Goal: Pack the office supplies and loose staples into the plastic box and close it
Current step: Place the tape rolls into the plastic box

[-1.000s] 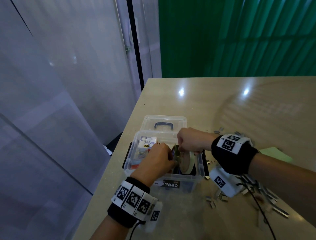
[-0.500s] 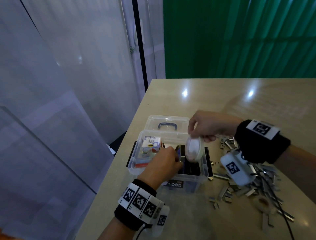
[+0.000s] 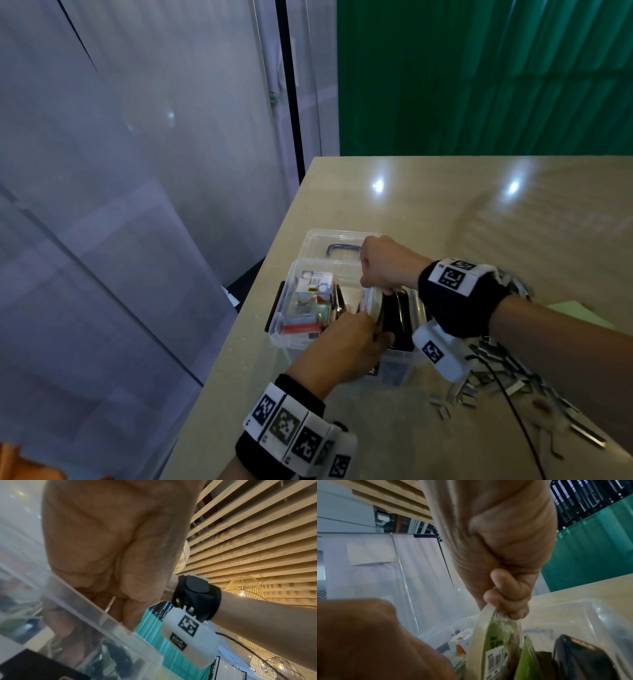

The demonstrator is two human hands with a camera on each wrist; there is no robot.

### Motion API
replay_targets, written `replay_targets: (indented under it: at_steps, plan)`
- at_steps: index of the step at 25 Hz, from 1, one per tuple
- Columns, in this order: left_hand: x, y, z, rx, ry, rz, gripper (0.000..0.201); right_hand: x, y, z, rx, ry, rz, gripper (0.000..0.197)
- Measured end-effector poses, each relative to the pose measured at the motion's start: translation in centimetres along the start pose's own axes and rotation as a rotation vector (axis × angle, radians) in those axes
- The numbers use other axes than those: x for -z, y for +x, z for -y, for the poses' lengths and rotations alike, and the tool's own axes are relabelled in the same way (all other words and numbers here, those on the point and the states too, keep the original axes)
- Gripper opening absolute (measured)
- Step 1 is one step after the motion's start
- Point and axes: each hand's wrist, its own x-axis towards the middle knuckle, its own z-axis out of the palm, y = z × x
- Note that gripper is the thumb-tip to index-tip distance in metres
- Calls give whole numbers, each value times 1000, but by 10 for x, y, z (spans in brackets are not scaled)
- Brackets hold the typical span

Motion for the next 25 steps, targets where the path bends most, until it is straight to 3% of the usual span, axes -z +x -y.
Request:
replay_targets:
  at_steps: [2,4,9,11,13,16,23,25]
  plan:
    - [7,-6,0,-17,5,41,36,-6,3,0,-28,-53,13,26]
    - [20,-11,3,-1,3,62,34,-10,5,0,-57,-102,40,24]
    - [36,-2,10,-10,68,-72,17,-15,4,-2,-12,-317,23,23]
    - [30,6,7,-3,72,-102,21,-16,1,-4,13,-385,2,16]
    - [21,18,7,36,30,-120,34,-12,-2,-9,17,-347,-4,21]
    - [9,34,11,93,11,-157,23,6,-7,-18,13,-179,67,44]
    - [27,32,12,127,58,-151,3,30,-17,-31,37,-137,188,43]
    - [40,25,11,143,66,-200,11,34,-18,-31,49,-118,178,45]
